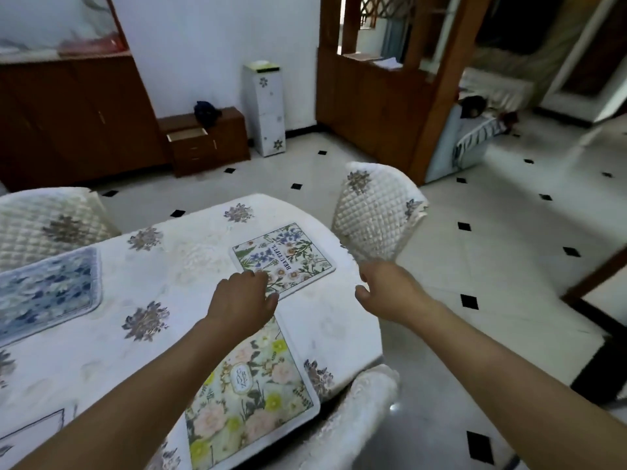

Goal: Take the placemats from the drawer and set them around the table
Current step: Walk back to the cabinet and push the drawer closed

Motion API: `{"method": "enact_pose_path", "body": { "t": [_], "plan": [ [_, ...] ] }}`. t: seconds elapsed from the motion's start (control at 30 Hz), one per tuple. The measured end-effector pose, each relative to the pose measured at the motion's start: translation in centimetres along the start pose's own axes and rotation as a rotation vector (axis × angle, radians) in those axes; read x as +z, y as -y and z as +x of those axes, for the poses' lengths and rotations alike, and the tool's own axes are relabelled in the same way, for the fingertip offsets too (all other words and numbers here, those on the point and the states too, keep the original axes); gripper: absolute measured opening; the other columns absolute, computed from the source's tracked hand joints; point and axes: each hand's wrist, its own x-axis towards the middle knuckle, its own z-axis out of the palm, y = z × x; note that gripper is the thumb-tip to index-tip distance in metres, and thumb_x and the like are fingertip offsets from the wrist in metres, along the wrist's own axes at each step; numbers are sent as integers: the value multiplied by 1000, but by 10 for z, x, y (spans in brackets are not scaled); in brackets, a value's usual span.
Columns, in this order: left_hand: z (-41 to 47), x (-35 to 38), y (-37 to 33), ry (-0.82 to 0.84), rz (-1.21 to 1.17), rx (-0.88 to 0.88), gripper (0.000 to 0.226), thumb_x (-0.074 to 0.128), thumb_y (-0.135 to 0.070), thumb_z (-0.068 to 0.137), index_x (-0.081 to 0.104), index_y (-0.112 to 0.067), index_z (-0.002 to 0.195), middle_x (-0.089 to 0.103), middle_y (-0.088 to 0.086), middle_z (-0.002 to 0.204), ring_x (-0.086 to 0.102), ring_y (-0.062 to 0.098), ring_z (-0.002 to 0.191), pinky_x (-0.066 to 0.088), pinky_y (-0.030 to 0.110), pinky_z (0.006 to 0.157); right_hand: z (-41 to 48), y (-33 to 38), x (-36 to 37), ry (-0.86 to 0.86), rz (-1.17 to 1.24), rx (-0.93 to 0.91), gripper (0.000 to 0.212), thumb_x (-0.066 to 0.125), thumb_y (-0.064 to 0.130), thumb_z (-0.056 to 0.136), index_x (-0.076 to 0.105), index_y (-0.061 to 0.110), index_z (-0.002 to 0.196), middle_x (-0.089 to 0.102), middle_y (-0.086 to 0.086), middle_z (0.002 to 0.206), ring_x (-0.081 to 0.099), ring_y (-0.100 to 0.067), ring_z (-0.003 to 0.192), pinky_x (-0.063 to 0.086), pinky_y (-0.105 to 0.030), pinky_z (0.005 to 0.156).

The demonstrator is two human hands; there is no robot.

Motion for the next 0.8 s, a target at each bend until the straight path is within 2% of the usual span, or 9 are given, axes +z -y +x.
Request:
{"method": "enact_pose_path", "body": {
  "t": [0.13, 0.3, 0.4, 0.53, 0.67, 0.8],
  "plan": [
    [14, -4, -34, -40, -33, 98, 29, 48, -44, 93, 58, -16, 93, 57, 5, 82, 58, 29, 78, 43, 34, 65, -15, -37, -15, -4, 43, 77, 19, 54, 33, 79, 39, 21, 77, 55, 0, 80, 58, -29, 76, 42, -33, 61],
    [54, 7, -92, -73, -68, 157, 29, 53, -43, 90, 60, -16, 94, 62, 6, 82, 60, 29, 77, 49, 35, 66, -21, -104, -27, -39, 12, 113, 16, 55, 32, 84, 48, 19, 88, 62, -9, 95, 60, -31, 87, 44, -34, 71],
    [87, 23, -142, -86, -68, 172, 28, 54, -43, 88, 62, -17, 94, 62, 5, 82, 61, 30, 78, 47, 35, 66, -15, -162, -30, -41, 9, 127, 20, 56, 36, 83, 43, 21, 86, 60, -8, 93, 59, -29, 86, 36, -30, 66],
    [148, 44, -232, -76, -6, 140, 30, 47, -46, 91, 58, -20, 103, 64, 3, 96, 61, 28, 92, 43, 39, 78, 5, -257, -48, -11, -15, 125, 22, 53, 39, 83, 47, 18, 89, 58, -6, 94, 57, -28, 87, 37, -32, 68],
    [202, 50, -312, -75, -13, 144, 27, 49, -44, 88, 59, -21, 99, 67, 4, 100, 62, 29, 94, 43, 39, 82, 24, -340, -78, 9, -25, 113, 23, 51, 38, 86, 50, 16, 93, 58, -6, 96, 56, -27, 88, 39, -33, 71],
    [246, 44, -366, -36, 4, 123, 32, 42, -46, 92, 54, -25, 113, 63, 1, 113, 59, 25, 104, 41, 39, 92, 51, -400, -106, -6, -25, 87, 25, 50, 37, 87, 53, 14, 96, 59, -6, 97, 57, -27, 88, 44, -35, 75]
  ]
}}
